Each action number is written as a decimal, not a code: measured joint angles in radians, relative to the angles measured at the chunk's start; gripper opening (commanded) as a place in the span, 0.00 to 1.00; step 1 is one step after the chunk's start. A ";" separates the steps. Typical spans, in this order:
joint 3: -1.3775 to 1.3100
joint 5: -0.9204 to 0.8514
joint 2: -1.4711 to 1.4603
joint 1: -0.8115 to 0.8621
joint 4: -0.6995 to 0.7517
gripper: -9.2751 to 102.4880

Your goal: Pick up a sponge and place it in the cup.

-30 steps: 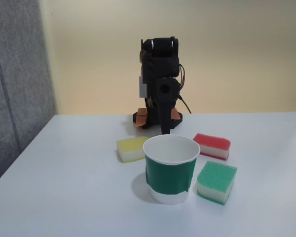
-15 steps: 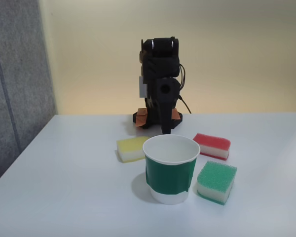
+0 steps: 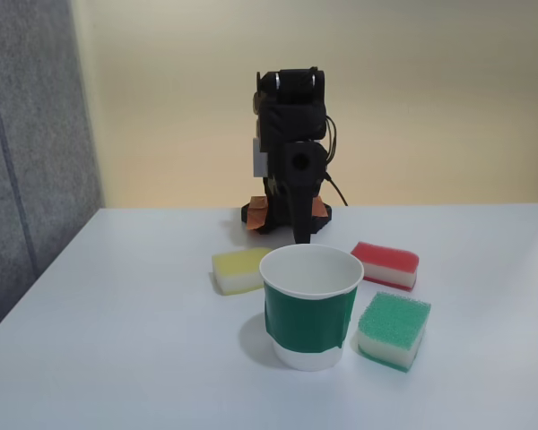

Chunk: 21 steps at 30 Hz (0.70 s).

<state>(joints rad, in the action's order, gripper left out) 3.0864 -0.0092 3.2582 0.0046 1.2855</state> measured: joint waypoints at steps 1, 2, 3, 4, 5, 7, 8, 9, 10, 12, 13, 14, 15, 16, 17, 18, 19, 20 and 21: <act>-0.003 0.000 0.000 -0.008 0.000 0.08; -0.012 0.000 0.000 -0.017 0.000 0.08; -0.020 0.000 0.000 -0.018 0.005 0.08; -0.032 -0.005 0.000 -0.023 0.018 0.08; -0.063 -0.015 -0.003 -0.034 0.032 0.08; -0.135 -0.021 -0.054 -0.055 0.075 0.08; -0.179 -0.023 -0.107 -0.061 0.109 0.08; -0.236 -0.023 -0.169 -0.080 0.144 0.08; -0.275 -0.023 -0.230 -0.107 0.172 0.08; -0.337 -0.023 -0.339 -0.152 0.199 0.08; -0.362 -0.021 -0.382 -0.170 0.209 0.08; -0.388 -0.020 -0.426 -0.193 0.215 0.08; -0.417 -0.015 -0.485 -0.213 0.215 0.08; -0.442 -0.020 -0.541 -0.233 0.207 0.08; -0.471 -0.021 -0.603 -0.255 0.202 0.08; -0.502 -0.021 -0.669 -0.272 0.187 0.08; -0.526 -0.021 -0.732 -0.285 0.169 0.08; -0.554 -0.021 -0.790 -0.301 0.146 0.08; -0.580 -0.021 -0.850 -0.316 0.123 0.08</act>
<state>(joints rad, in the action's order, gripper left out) 2.5065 -0.0307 2.4083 -0.3114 1.4082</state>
